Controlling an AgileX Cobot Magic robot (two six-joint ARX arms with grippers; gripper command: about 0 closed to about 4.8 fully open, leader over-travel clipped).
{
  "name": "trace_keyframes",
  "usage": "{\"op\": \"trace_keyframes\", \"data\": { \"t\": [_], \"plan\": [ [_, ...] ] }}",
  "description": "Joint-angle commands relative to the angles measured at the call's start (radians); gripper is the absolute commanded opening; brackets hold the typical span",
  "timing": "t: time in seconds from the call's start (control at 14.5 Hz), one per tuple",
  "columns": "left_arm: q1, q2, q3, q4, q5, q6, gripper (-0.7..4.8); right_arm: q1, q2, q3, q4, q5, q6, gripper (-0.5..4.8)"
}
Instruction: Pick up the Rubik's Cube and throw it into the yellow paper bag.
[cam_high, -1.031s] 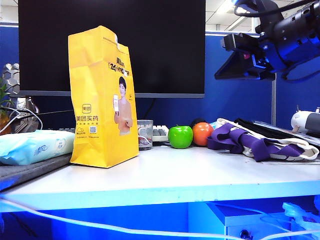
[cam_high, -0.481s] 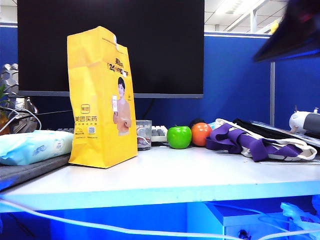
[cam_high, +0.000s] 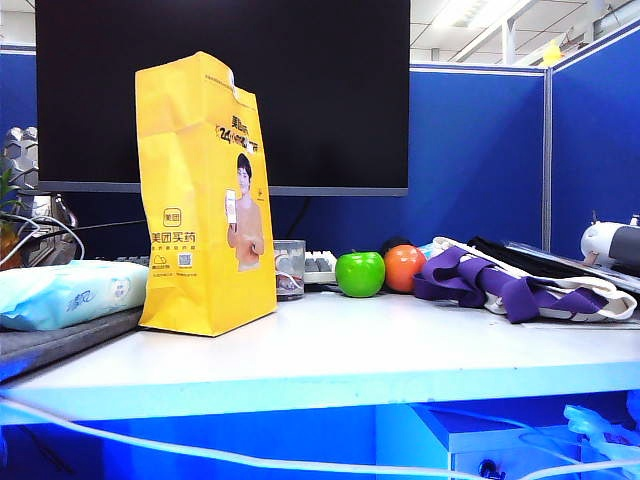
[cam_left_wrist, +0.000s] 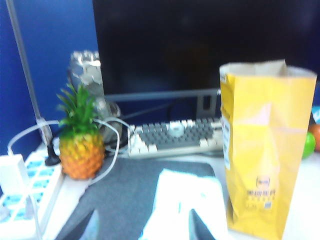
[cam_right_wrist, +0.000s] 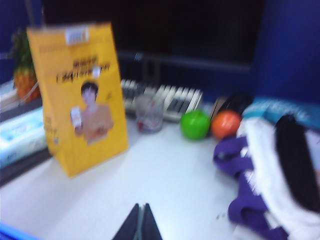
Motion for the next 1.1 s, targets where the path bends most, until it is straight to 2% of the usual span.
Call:
{"op": "trace_keyframes", "data": {
  "t": [0.07,0.28,0.55,1.1],
  "plan": [
    [0.0,-0.001,-0.015,0.013,-0.001,-0.006,2.44,-0.003,-0.091,-0.012,0.01,-0.001,0.003,-0.06],
    [0.0,-0.001,-0.031,0.022,0.0,-0.006,2.44,-0.033,-0.22,-0.122,0.032,-0.01,0.003,-0.06],
    [0.0,-0.001,-0.065,0.074,0.0,-0.006,2.44,-0.068,-0.288,-0.245,0.008,-0.009,0.003,-0.06],
    [-0.005,-0.001,-0.162,0.14,-0.001,-0.006,2.44,-0.078,-0.309,-0.411,-0.082,-0.009,0.003,-0.06]
  ]
}}
